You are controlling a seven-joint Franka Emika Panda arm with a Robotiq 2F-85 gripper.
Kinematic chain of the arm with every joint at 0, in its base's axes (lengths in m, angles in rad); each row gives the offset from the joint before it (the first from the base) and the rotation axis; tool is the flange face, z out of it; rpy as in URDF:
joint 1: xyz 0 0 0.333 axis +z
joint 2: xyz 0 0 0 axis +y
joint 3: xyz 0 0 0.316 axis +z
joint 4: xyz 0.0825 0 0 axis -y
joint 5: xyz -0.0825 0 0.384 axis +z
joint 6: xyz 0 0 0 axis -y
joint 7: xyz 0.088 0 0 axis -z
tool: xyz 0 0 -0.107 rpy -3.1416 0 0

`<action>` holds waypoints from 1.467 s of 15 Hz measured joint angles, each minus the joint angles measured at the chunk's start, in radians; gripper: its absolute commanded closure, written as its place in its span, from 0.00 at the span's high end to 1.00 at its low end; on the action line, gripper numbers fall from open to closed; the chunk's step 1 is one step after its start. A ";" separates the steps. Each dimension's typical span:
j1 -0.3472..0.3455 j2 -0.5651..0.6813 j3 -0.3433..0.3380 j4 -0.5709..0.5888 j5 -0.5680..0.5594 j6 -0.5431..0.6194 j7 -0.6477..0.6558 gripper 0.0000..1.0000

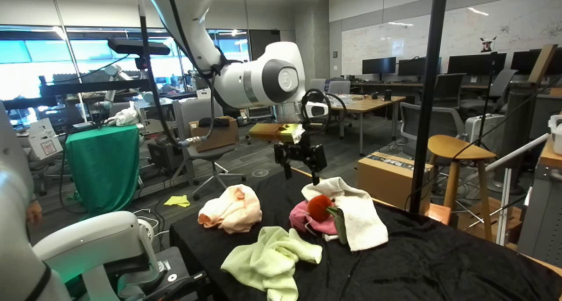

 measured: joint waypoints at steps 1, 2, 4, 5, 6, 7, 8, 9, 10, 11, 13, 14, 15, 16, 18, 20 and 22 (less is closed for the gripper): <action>0.004 0.007 0.000 -0.003 0.010 -0.012 0.008 1.00; 0.008 0.015 0.000 -0.007 0.020 -0.015 0.022 1.00; 0.016 0.031 0.000 -0.019 0.043 -0.016 0.054 1.00; 0.020 0.042 0.000 -0.025 0.058 -0.016 0.071 1.00; 0.024 0.052 0.000 -0.032 0.077 -0.016 0.085 1.00; 0.027 0.062 0.001 -0.038 0.099 -0.017 0.096 1.00; 0.031 0.071 0.001 -0.046 0.121 -0.016 0.106 1.00; 0.034 0.080 0.001 -0.053 0.147 -0.016 0.114 1.00; 0.037 0.088 0.002 -0.060 0.177 -0.016 0.117 1.00; 0.038 0.095 0.003 -0.067 0.203 -0.016 0.119 1.00; 0.039 0.106 0.007 -0.082 0.263 -0.016 0.119 1.00; 0.039 0.110 0.008 -0.089 0.290 -0.016 0.119 1.00; 0.039 0.113 0.008 -0.097 0.318 -0.016 0.119 1.00; 0.038 0.115 0.008 -0.104 0.344 -0.016 0.119 1.00; 0.038 0.116 0.008 -0.119 0.397 -0.016 0.119 1.00; 0.035 0.117 0.008 -0.136 0.447 -0.017 0.118 1.00; 0.033 0.118 0.008 -0.152 0.477 -0.019 0.115 1.00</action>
